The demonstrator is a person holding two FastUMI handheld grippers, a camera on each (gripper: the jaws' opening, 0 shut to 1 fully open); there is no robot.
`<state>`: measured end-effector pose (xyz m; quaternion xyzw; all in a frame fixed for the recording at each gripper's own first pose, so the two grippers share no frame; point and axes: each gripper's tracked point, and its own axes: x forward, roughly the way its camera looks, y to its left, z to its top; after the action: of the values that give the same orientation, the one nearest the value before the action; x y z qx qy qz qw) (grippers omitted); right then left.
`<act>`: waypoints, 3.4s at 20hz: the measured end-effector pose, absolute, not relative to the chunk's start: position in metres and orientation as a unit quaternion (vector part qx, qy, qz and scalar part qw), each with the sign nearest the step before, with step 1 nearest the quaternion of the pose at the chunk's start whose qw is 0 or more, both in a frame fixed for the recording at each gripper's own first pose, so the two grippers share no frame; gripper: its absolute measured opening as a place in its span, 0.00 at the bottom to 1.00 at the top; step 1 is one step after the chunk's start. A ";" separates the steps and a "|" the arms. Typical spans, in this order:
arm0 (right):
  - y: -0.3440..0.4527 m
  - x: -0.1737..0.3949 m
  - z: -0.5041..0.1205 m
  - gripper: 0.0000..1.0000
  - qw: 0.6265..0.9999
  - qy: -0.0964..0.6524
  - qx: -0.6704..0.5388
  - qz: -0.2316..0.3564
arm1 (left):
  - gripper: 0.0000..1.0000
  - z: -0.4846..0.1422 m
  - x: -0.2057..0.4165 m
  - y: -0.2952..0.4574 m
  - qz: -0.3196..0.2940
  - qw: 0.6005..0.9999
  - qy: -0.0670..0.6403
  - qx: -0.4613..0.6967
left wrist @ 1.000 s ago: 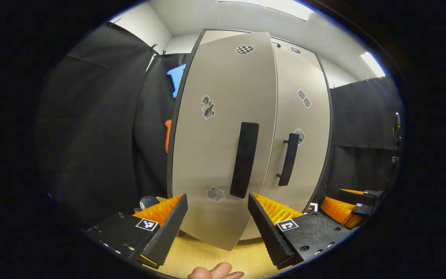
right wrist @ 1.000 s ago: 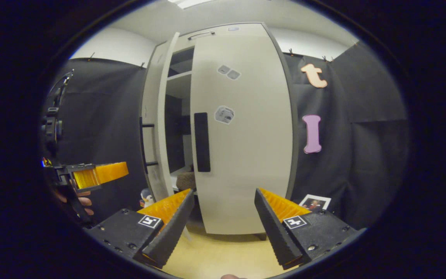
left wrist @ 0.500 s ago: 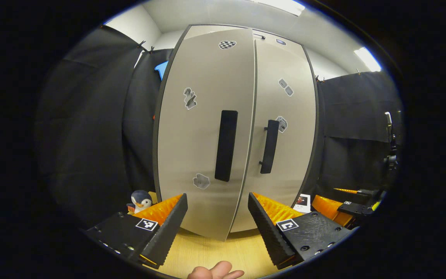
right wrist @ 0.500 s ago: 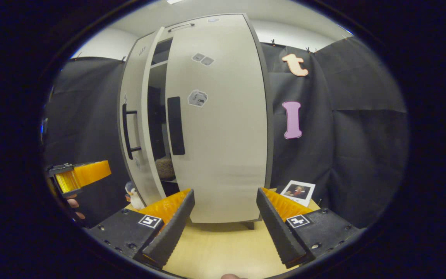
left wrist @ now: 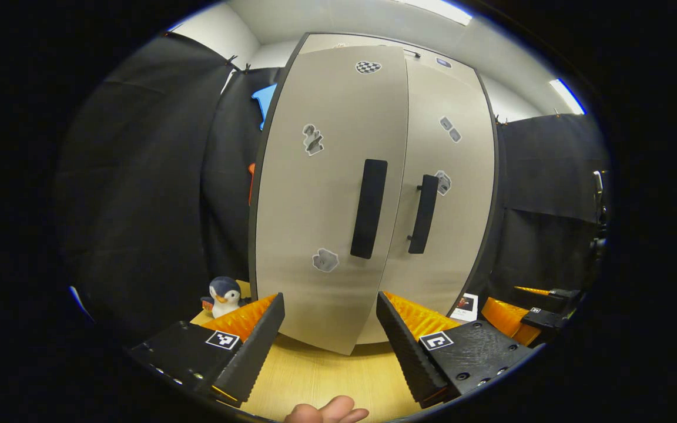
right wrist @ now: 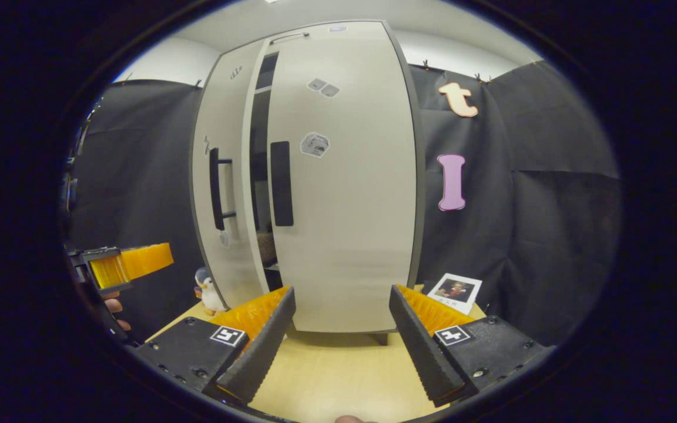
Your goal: Grab one shoe with the right hand and put it into the shoe cabinet, grab the other shoe with the left hand and put it into the shoe cabinet; then close the right door with the right hand and the left door with the left hand.
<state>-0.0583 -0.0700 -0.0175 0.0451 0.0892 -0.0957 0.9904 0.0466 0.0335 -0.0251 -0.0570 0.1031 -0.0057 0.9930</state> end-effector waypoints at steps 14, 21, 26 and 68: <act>-0.056 -0.064 -0.035 1.00 0.987 0.121 0.051 -0.087 | 0.95 -0.058 0.038 0.030 -0.019 0.984 0.161 -0.068; -0.032 -0.054 -0.035 1.00 0.989 0.133 0.037 -0.061 | 0.95 -0.063 0.032 0.044 -0.010 0.983 0.166 -0.075; -0.018 -0.049 -0.039 1.00 0.988 0.142 0.035 -0.050 | 0.95 -0.066 0.030 0.052 -0.012 0.981 0.173 -0.082; 0.006 -0.066 -0.040 1.00 0.991 0.118 0.007 -0.067 | 0.95 -0.076 0.027 0.034 -0.059 0.994 0.095 -0.008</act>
<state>-0.0655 0.0060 -0.0401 0.0066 0.1181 -0.0674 0.9907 0.0269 0.0344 -0.0763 -0.0084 0.0949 -0.0586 0.9937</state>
